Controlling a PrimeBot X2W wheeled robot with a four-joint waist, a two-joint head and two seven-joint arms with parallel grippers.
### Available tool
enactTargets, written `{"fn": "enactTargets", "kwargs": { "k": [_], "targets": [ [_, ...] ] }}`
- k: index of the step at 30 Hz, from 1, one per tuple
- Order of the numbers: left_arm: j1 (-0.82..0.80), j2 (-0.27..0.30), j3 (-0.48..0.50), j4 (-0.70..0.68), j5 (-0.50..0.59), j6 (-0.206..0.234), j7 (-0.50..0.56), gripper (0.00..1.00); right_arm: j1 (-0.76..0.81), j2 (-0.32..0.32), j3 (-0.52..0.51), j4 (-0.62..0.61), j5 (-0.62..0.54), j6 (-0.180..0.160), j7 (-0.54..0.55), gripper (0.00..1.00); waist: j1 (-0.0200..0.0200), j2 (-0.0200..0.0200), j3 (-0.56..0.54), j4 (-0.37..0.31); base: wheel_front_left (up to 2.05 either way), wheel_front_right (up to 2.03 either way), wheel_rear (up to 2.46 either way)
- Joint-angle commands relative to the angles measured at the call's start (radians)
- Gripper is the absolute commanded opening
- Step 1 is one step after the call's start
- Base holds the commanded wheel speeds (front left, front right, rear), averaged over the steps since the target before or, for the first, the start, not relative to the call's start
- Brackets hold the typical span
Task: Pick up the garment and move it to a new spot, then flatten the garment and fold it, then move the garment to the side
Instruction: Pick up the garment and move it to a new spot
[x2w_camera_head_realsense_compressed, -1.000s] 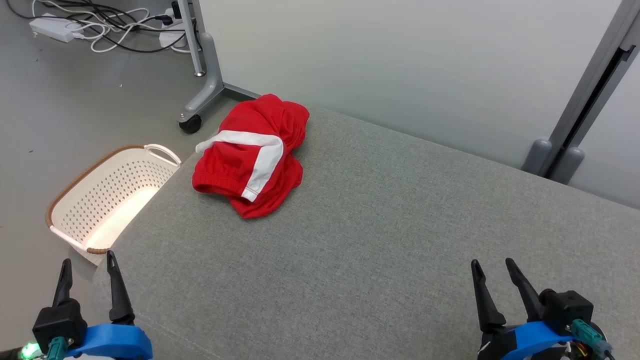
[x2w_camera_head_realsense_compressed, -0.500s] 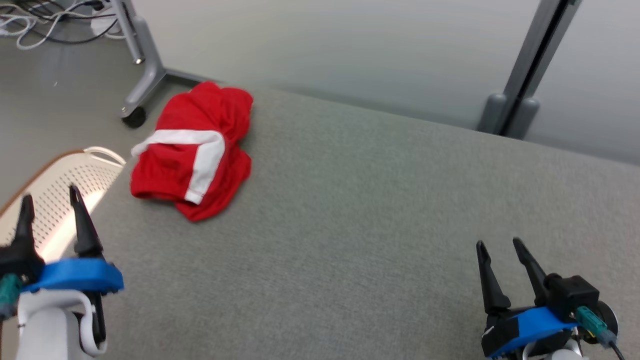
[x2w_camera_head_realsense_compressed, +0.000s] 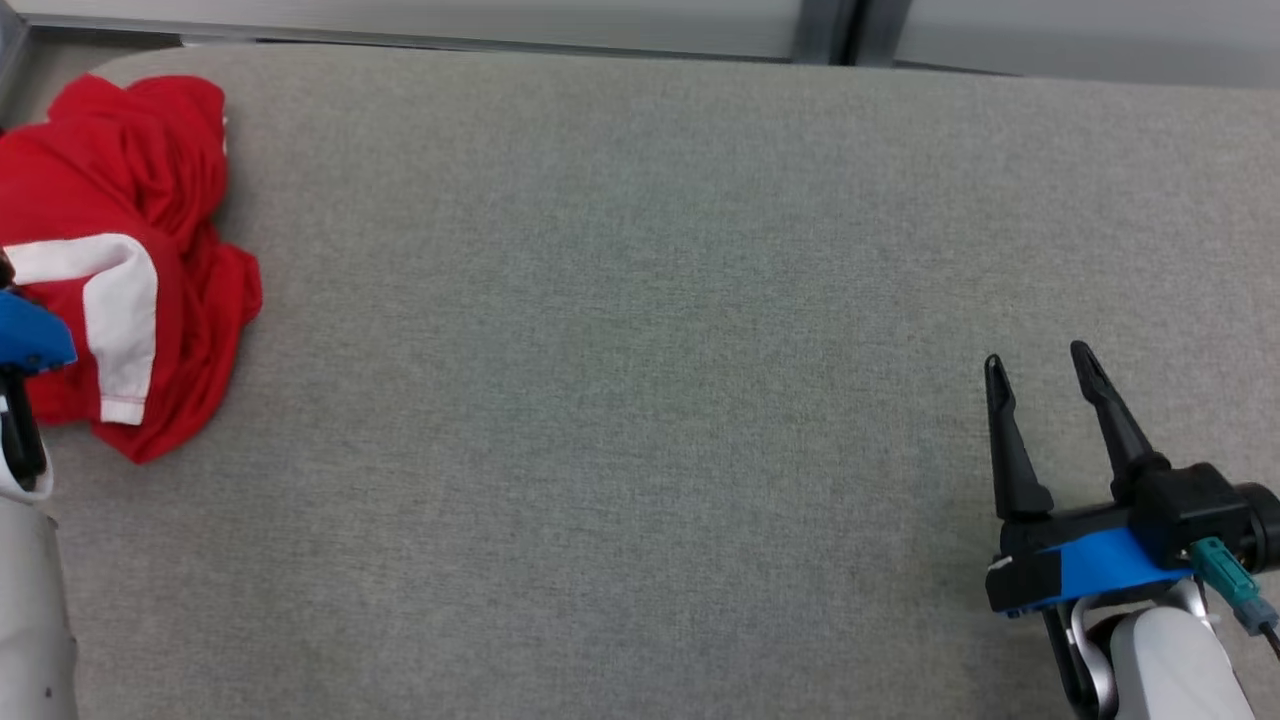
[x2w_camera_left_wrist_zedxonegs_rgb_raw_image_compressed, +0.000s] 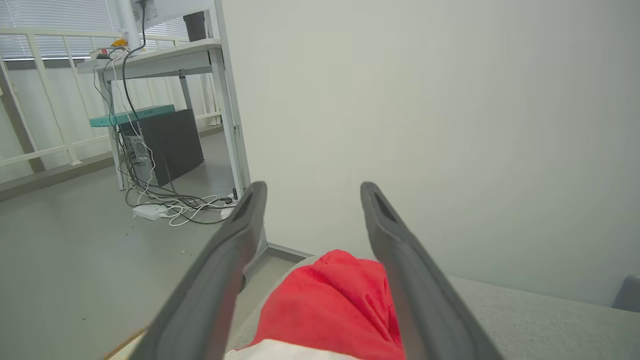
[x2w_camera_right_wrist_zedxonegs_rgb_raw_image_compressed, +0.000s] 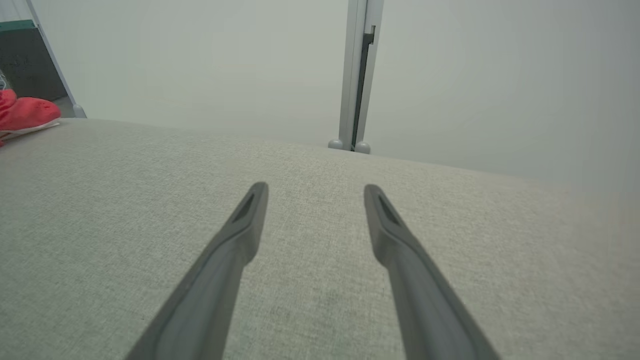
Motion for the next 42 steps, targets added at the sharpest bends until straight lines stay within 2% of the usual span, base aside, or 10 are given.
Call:
{"fn": "enactTargets", "kwargs": {
  "k": [1, 8, 12, 16, 19, 21, 26, 33, 38, 42],
  "targets": [
    [-0.031, 0.012, 0.000, 0.033, -0.002, -0.005, 0.000, 1.00, -0.013, -0.004, -0.001, -0.012, -0.009, 0.000, -0.004, 1.00, -0.0004, -0.0004, 0.013, -0.009, 0.00, 0.00, 0.00],
    [-0.167, 0.066, -0.049, 0.325, -0.025, -0.038, 0.159, 1.00, -0.032, -0.005, 0.002, -0.056, -0.021, 0.000, -0.004, 1.00, -0.0004, -0.0004, 0.076, -0.050, 0.00, 0.00, 0.00],
    [-0.205, 0.070, -0.062, 0.468, -0.073, -0.049, 0.305, 1.00, -0.040, -0.005, 0.000, -0.063, -0.028, 0.000, -0.004, 1.00, -0.0004, -0.0004, 0.093, -0.057, 0.00, 0.00, 0.00],
    [-0.224, 0.065, -0.089, 0.553, -0.118, -0.050, 0.433, 1.00, -0.046, -0.005, 0.002, -0.066, -0.028, 0.000, -0.004, 1.00, -0.0004, -0.0004, 0.102, -0.058, 0.00, 0.00, 0.00],
    [-0.221, 0.065, -0.121, 0.565, -0.152, -0.051, 0.474, 1.00, -0.047, -0.005, 0.006, -0.067, -0.025, 0.000, -0.004, 1.00, -0.0004, -0.0004, 0.103, -0.057, 0.00, 0.00, 0.00],
    [-0.216, 0.070, -0.144, 0.547, -0.171, -0.051, 0.459, 0.00, -0.045, -0.005, 0.006, -0.062, -0.023, 0.000, -0.004, 1.00, -0.0004, -0.0004, 0.101, -0.054, 0.00, 0.00, 0.00],
    [-0.210, 0.091, -0.184, 0.505, -0.218, -0.051, 0.394, 0.00, -0.044, -0.005, 0.017, -0.045, -0.008, 0.000, -0.004, 1.00, -0.0004, -0.0004, 0.081, -0.053, 0.00, 0.00, 0.00],
    [-0.250, 0.122, -0.237, 0.415, -0.234, -0.051, 0.210, 0.00, -0.026, -0.005, 0.032, -0.018, 0.029, 0.000, -0.004, 1.00, -0.0004, -0.0004, 0.019, -0.067, 0.00, 0.00, 0.00],
    [-0.297, 0.145, -0.311, 0.322, -0.211, -0.051, 0.106, 0.00, -0.017, -0.005, 0.045, -0.010, 0.061, 0.000, -0.004, 1.00, -0.0004, -0.0004, -0.028, -0.098, 0.00, 0.00, 0.00],
    [-0.356, 0.141, -0.378, 0.212, -0.191, -0.051, 0.080, 0.00, -0.004, -0.005, 0.055, -0.007, 0.091, 0.000, -0.004, 1.00, -0.0004, -0.0004, -0.059, -0.140, 0.00, 0.00, 0.00]
  ]
}}
